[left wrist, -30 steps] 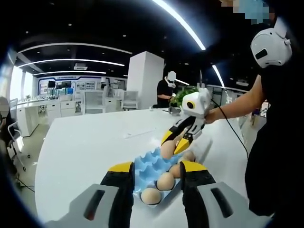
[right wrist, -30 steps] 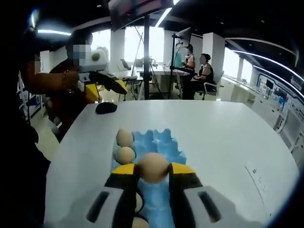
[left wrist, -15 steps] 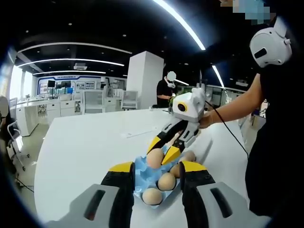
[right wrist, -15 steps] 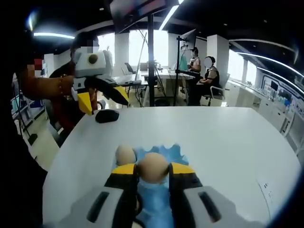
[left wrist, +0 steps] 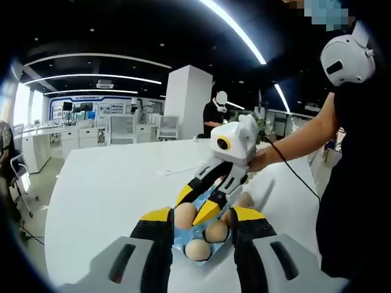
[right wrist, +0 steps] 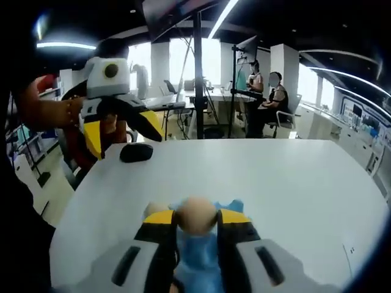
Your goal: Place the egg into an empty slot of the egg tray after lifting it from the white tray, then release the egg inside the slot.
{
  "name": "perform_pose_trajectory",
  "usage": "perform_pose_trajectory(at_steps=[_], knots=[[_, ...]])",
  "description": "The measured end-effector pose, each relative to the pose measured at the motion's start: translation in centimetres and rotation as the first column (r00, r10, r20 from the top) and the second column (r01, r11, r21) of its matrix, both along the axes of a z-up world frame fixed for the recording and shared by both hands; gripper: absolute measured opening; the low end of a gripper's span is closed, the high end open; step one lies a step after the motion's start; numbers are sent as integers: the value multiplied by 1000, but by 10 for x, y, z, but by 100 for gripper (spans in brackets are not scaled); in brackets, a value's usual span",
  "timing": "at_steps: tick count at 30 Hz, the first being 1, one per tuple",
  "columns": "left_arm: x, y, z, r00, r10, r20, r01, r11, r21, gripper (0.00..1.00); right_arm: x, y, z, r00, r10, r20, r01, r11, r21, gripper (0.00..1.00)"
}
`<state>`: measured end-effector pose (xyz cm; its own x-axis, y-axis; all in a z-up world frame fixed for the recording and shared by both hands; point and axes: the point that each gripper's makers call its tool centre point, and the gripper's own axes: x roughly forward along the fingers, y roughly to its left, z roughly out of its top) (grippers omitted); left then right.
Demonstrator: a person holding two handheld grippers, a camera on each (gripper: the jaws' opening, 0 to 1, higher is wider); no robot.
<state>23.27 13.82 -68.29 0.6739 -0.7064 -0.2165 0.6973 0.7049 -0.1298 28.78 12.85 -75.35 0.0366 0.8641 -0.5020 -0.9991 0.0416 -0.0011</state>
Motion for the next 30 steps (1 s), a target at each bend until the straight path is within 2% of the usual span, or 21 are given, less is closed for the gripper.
perform_pose_trajectory(at_steps=[22, 30], knots=[[-2, 3, -1, 1000, 8, -6, -8, 1000, 4, 36, 1, 10, -28, 1000, 2, -24, -3, 998, -63, 25], [-2, 3, -1, 1000, 8, -7, -8, 1000, 2, 36, -2, 13, -29, 1000, 28, 10, -27, 997, -70, 25]])
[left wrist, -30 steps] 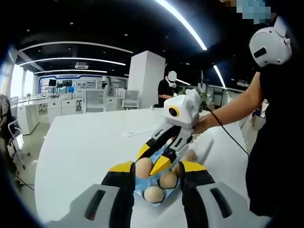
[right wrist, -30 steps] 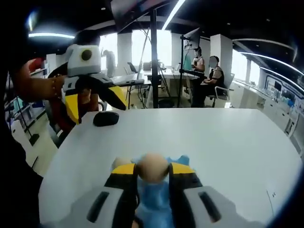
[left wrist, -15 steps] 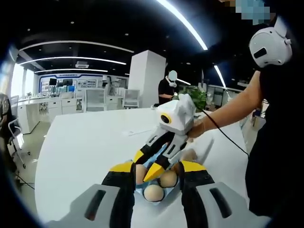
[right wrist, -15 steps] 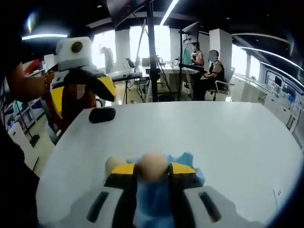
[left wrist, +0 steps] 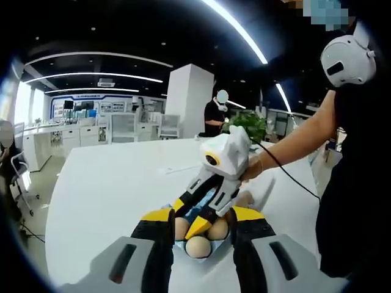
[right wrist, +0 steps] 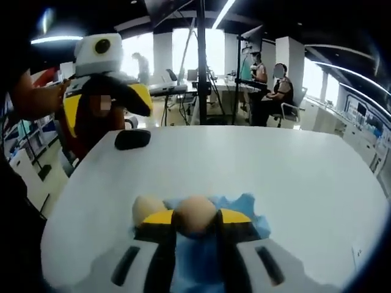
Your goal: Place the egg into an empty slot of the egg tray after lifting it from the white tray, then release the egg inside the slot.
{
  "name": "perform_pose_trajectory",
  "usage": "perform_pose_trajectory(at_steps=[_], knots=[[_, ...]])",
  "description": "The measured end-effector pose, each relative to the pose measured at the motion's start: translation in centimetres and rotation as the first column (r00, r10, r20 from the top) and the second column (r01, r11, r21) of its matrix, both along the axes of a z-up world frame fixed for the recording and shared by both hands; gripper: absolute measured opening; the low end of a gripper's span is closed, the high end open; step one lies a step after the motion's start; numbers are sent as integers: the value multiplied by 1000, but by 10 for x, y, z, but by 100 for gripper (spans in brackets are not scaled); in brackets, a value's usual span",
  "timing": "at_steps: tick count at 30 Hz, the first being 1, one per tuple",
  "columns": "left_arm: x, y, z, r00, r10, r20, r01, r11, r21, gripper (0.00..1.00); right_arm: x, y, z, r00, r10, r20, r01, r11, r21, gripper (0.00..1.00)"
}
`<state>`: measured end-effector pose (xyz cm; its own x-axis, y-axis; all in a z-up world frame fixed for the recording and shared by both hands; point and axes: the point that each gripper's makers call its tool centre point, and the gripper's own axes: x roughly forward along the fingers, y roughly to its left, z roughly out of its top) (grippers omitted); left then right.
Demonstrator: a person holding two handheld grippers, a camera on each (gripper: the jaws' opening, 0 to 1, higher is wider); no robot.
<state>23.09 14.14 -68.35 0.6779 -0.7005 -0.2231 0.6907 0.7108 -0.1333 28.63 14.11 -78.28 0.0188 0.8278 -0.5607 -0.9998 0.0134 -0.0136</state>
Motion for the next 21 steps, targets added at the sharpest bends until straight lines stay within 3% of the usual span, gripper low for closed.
perform_pose_trajectory(at_steps=[16, 21], knots=[[0, 0, 0, 1000, -2, 3, 2, 1000, 4, 36, 0, -3, 1, 1000, 0, -5, 0, 1000, 27, 26], [0, -3, 1, 1000, -8, 5, 8, 1000, 1, 36, 5, -11, 14, 999, -33, -23, 35, 997, 74, 27]])
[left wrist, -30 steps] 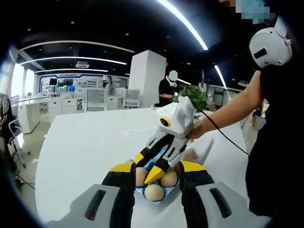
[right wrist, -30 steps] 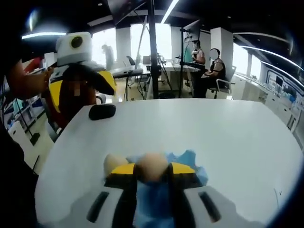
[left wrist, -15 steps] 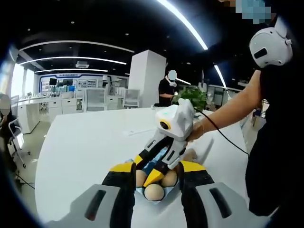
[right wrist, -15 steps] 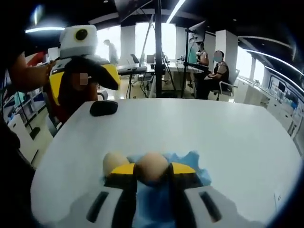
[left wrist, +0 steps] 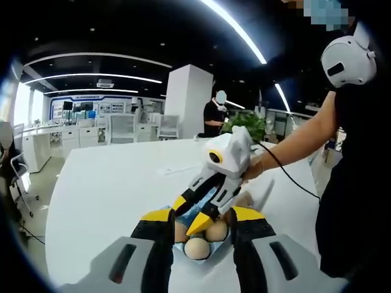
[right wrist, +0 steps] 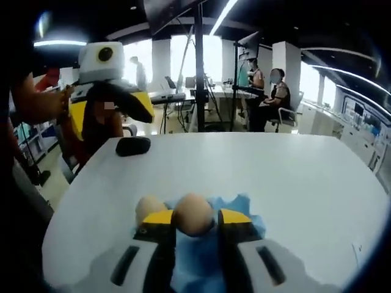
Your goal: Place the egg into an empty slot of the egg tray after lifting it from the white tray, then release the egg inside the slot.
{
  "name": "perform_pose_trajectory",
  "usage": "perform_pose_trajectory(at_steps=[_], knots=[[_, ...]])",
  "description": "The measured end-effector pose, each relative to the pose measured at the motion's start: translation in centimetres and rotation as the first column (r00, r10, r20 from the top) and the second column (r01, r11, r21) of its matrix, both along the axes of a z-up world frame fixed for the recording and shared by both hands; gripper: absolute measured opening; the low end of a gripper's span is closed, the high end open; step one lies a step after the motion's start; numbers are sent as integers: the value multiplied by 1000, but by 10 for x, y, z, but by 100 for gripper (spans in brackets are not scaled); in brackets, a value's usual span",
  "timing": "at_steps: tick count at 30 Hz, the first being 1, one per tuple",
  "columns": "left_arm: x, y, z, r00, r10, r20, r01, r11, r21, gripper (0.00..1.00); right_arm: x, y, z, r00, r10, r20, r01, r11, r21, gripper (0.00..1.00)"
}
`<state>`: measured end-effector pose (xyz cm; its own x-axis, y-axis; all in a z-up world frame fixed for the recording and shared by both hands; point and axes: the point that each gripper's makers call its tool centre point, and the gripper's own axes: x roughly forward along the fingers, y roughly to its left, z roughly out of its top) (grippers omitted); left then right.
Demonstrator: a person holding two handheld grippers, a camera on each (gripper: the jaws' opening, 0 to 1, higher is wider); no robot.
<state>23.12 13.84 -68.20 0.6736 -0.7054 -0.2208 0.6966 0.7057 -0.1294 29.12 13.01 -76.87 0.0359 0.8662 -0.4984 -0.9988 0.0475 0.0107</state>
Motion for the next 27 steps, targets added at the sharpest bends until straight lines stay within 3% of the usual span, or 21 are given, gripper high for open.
perform_pose_trajectory(at_steps=[14, 27], knots=[[2, -4, 1, 1000, -9, 6, 9, 1000, -2, 36, 0, -63, 14, 998, -63, 6, 63, 998, 14, 25], [3, -6, 2, 1000, -15, 9, 15, 1000, -5, 35, 12, -92, 22, 991, -134, -3, 134, 990, 37, 25]])
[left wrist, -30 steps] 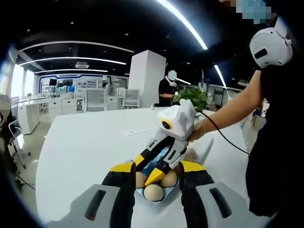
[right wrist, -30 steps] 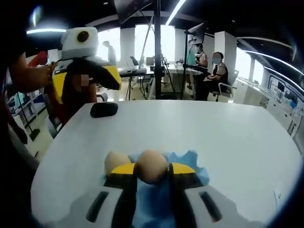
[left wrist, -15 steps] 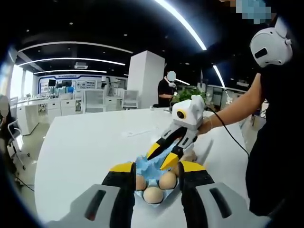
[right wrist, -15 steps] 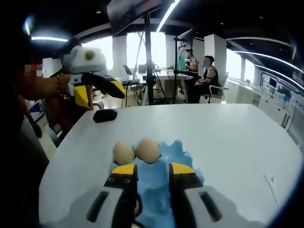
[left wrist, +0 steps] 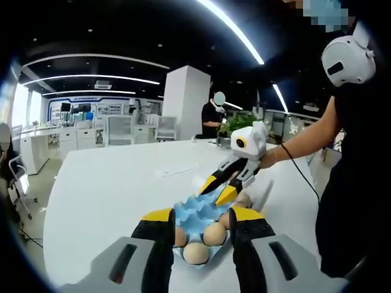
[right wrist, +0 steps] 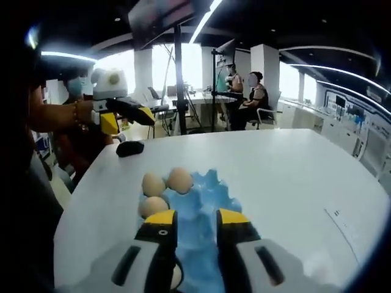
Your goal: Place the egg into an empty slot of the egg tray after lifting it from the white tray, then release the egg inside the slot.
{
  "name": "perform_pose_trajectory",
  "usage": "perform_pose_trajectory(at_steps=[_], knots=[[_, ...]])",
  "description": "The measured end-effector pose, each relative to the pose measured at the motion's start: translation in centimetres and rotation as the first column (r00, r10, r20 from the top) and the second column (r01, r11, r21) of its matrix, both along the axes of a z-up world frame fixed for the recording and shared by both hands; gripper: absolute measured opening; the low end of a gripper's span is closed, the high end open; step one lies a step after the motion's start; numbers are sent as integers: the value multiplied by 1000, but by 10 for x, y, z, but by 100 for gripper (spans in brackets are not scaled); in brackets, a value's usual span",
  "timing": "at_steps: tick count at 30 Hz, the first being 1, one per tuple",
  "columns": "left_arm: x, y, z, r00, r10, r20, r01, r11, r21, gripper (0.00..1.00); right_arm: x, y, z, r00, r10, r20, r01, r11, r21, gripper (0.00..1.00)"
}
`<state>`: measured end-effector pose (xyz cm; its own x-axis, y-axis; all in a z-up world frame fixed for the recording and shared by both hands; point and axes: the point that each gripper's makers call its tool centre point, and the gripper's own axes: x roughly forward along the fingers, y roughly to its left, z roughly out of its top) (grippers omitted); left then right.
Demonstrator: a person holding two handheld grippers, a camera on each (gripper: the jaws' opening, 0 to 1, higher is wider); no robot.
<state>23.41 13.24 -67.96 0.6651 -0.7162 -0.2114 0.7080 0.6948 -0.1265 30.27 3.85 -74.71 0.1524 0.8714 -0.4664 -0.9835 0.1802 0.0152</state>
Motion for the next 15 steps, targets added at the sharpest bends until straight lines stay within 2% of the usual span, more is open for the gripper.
perform_pose_trajectory(at_steps=[4, 15], knots=[[0, 0, 0, 1000, -1, 0, 1, 1000, 2, 35, 0, -6, -1, 1000, -8, 1, 8, 1000, -7, 25], [0, -2, 0, 1000, -7, -1, 7, 1000, 3, 35, 4, -43, -3, 998, -63, 2, 63, 998, -28, 25]])
